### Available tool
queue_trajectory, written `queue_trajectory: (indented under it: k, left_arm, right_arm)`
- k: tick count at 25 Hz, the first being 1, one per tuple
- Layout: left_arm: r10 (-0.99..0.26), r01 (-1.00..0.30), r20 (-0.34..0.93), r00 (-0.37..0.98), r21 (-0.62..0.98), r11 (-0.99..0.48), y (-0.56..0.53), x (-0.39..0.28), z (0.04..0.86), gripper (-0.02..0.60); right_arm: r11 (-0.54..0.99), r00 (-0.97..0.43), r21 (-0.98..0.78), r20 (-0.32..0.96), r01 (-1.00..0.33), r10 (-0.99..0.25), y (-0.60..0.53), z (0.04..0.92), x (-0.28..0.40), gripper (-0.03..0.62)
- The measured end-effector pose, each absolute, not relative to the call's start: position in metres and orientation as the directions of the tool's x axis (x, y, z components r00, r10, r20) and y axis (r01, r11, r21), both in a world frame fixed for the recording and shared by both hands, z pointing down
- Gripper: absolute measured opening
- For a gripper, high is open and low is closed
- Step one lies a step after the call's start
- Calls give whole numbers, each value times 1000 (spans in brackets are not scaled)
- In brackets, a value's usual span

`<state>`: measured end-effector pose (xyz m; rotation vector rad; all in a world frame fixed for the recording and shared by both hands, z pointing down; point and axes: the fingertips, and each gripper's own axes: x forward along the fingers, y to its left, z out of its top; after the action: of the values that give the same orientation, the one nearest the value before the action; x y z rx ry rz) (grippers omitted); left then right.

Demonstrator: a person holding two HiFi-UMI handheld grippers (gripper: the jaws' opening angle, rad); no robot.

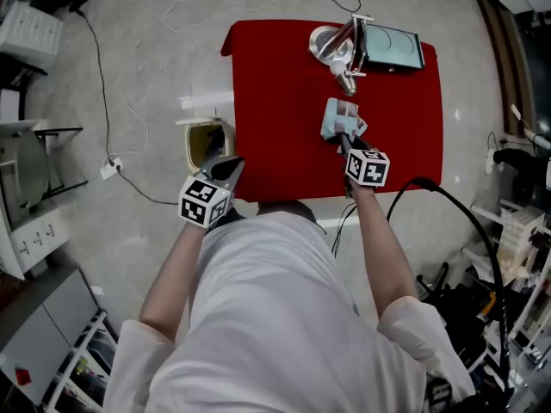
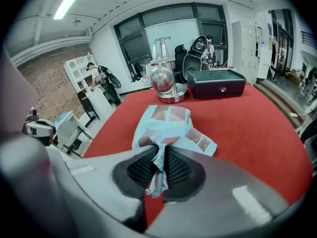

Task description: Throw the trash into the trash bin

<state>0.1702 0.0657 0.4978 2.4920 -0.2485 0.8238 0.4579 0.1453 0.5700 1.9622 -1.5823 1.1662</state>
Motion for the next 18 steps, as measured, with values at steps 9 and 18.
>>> queue_trajectory:
  k: [9,18]
  left_arm:
    - [-89,-387,592,801,398,-832,46,112,491,5]
    - [-176,-476,593,786,398,-784,29,41,488,5]
  right_arm:
    - [-184,-55,-233,748,-955,-661,97,545,384,20]
    - [-9,-190,-262,722,-965,-665,40,532,283,18]
